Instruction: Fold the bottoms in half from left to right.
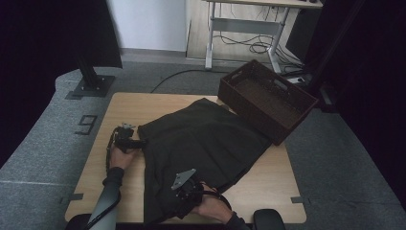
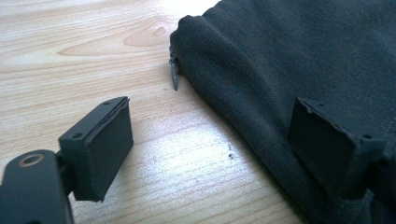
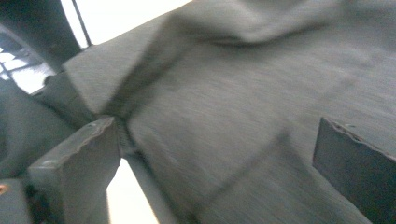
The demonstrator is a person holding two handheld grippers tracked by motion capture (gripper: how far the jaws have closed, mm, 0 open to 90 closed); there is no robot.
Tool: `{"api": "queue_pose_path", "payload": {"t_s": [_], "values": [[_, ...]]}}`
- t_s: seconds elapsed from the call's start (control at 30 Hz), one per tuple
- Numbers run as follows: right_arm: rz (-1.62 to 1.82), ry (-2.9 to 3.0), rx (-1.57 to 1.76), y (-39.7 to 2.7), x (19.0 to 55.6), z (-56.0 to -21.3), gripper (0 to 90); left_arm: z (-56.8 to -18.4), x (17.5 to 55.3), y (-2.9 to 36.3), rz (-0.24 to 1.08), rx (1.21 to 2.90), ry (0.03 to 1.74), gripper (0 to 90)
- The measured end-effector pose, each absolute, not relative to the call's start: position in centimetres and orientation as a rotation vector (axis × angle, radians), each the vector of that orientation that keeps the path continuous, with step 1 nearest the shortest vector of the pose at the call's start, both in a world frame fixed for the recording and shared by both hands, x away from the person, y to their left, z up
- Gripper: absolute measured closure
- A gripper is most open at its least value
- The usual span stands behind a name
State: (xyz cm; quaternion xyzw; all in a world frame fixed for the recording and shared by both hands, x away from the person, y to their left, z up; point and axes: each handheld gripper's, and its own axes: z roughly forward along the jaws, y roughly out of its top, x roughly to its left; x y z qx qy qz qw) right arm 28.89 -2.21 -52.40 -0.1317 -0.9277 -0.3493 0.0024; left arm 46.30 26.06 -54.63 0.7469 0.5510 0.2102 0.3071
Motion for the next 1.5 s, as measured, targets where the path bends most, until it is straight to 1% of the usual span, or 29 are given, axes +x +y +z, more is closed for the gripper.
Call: {"api": "queue_pose_path", "payload": {"t_s": [0.07, 0.27, 0.33, 0.37, 0.4, 0.43, 0.53, 0.63, 0.7, 0.77, 0.83, 0.87, 1.0, 1.03, 1.27, 1.5], "values": [[-1.070, -2.916, -0.363, -1.4, 28.5, -52.7, 0.0, -54.6, 46.4, 25.9, 0.554, 1.979, 1.456, 11.8], [-0.968, -3.018, -0.256, 0.4, 27.7, -53.8, 0.3, -54.6, 46.4, 25.7, 0.551, 1.985, 1.449, 11.8], [-0.960, -3.067, -0.236, 0.6, 27.4, -53.9, 2.4, -54.6, 46.3, 25.6, 0.553, 1.983, 1.438, 13.4], [-0.961, -3.066, -0.249, 0.7, 27.5, -53.9, 3.9, -54.6, 46.2, 25.5, 0.555, 1.982, 1.425, 16.6], [-0.970, -3.066, -0.262, 0.6, 27.5, -53.8, 8.0, -54.6, 46.0, 25.4, 0.556, 1.975, 1.409, 22.7], [-0.980, -3.062, -0.283, 0.5, 27.6, -53.7, 14.8, -54.6, 45.9, 25.3, 0.559, 1.973, 1.407, 29.9], [-0.996, -3.064, -0.292, 0.0, 28.1, -53.4, 27.6, -54.5, 45.8, 24.9, 0.566, 1.957, 1.419, 36.7], [-1.006, -3.069, -0.312, -0.4, 28.6, -53.1, 43.4, -54.5, 45.8, 24.7, 0.567, 1.953, 1.414, 43.2], [-1.010, -3.071, -0.318, -0.6, 28.9, -53.0, 52.2, -54.5, 45.8, 24.5, 0.563, 1.951, 1.408, 48.2], [-1.012, -3.074, -0.338, -0.7, 29.1, -53.0, 60.0, -54.5, 45.8, 24.5, 0.561, 1.949, 1.411, 50.2], [-1.011, -3.062, -0.353, -0.8, 29.4, -52.9, 62.7, -54.4, 45.9, 24.4, 0.554, 1.945, 1.414, 54.2], [-1.009, -3.056, -0.358, -0.8, 29.6, -52.9, 64.4, -54.4, 45.9, 24.2, 0.546, 1.943, 1.413, 57.8], [-1.018, -3.005, -0.386, -1.2, 30.3, -52.9, 70.8, -54.4, 46.0, 23.8, 0.502, 1.932, 1.406, 79.3], [-1.017, -2.982, -0.402, -1.3, 30.6, -52.9, 71.4, -54.4, 46.0, 23.7, 0.503, 1.931, 1.411, 81.4], [-1.037, -2.876, -0.460, -1.9, 31.7, -53.0, 76.3, -54.4, 45.9, 23.9, 0.500, 1.926, 1.409, 83.1], [-1.008, -2.857, -0.419, -1.2, 31.1, -53.0, 76.8, -54.4, 44.9, 25.1, 0.473, 1.927, 1.401, 82.9]]}}
